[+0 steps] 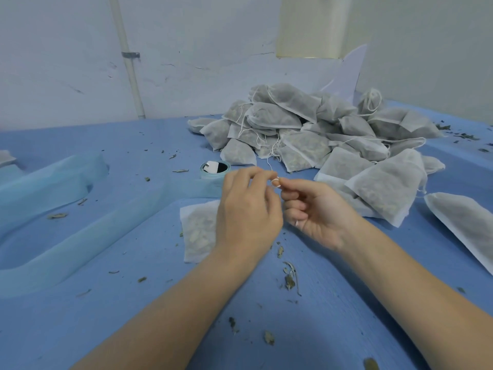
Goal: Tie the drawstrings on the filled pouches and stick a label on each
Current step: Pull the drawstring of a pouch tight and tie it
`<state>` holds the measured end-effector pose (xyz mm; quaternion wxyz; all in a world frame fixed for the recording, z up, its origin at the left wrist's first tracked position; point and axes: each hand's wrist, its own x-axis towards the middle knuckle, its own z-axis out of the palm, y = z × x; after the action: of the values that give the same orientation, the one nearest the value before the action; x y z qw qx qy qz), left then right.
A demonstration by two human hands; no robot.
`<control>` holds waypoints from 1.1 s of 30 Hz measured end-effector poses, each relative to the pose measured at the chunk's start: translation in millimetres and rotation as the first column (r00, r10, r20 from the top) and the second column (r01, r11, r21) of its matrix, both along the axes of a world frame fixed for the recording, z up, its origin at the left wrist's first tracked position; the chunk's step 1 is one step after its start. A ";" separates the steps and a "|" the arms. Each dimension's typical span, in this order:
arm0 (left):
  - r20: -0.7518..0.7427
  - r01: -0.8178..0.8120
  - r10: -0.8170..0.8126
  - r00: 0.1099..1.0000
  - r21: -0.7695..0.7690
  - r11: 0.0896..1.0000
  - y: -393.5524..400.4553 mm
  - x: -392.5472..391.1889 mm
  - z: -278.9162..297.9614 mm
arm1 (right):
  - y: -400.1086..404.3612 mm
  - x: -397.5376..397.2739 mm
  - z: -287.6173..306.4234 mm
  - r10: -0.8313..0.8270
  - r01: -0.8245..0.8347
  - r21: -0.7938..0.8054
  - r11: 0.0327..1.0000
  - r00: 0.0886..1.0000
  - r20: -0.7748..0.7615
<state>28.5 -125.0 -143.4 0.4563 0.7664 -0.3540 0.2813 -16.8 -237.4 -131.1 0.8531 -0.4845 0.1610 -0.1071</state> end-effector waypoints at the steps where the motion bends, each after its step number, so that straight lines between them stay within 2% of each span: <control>1: 0.009 -0.008 0.008 1.000 -0.006 1.000 -0.2 0.4 0.4 | -0.4 0.1 0.4 -0.002 0.002 -0.003 1.000 1.000 0.001; 7: -0.006 -0.040 0.040 0.999 -0.045 0.998 0.8 6.4 4.3 | -2.6 -0.2 -0.5 -0.091 0.086 -0.154 0.984 0.996 -0.022; 11: 0.142 -0.119 0.112 0.983 0.042 0.992 0.5 8.1 1.2 | -3.1 -2.8 -2.7 -0.133 0.136 -0.312 0.940 0.991 0.031; 12: 0.122 -0.141 0.134 0.983 0.052 0.989 -0.6 7.3 1.2 | -3.8 -3.2 -3.5 -0.145 0.158 -0.369 0.916 0.987 0.063; 15: -0.093 -0.138 0.143 0.985 0.056 0.989 -2.4 6.9 2.0 | 0.4 -2.7 -5.2 -0.172 0.219 -0.514 0.829 0.975 0.139; 17: -0.221 -0.097 0.108 0.969 0.062 0.993 -2.8 10.1 2.8 | 7.0 -0.5 -6.4 -0.166 0.225 -0.556 0.800 0.974 0.155; 20: -0.363 -0.014 0.028 0.932 0.041 0.999 -2.4 12.5 8.5 | 15.9 5.8 -6.7 -0.105 0.187 -0.438 0.879 0.973 0.205; 22: -0.415 0.020 -0.013 0.910 0.012 1.000 -3.0 11.8 11.0 | 18.0 9.5 -6.1 -0.107 0.196 -0.415 0.888 0.968 0.227; 26: -0.441 -0.013 0.035 0.897 0.051 0.999 -3.9 13.1 13.7 | 16.8 10.2 -8.6 -0.218 0.313 -0.615 0.724 0.949 0.226; 29: -0.400 -0.084 0.128 0.907 0.127 0.988 -2.4 17.8 17.1 | 11.2 8.3 -7.0 -0.258 0.330 -0.696 0.638 0.943 0.211; 33: -0.361 -0.134 0.179 0.915 0.146 0.980 2.1 26.6 20.7 | 3.9 5.0 -1.2 -0.261 0.339 -0.770 0.540 0.938 0.229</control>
<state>55.1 -122.9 -122.7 0.4450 0.8574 -0.2144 0.1448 -11.8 -233.5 -132.3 0.5194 -0.7746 0.1391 -0.3330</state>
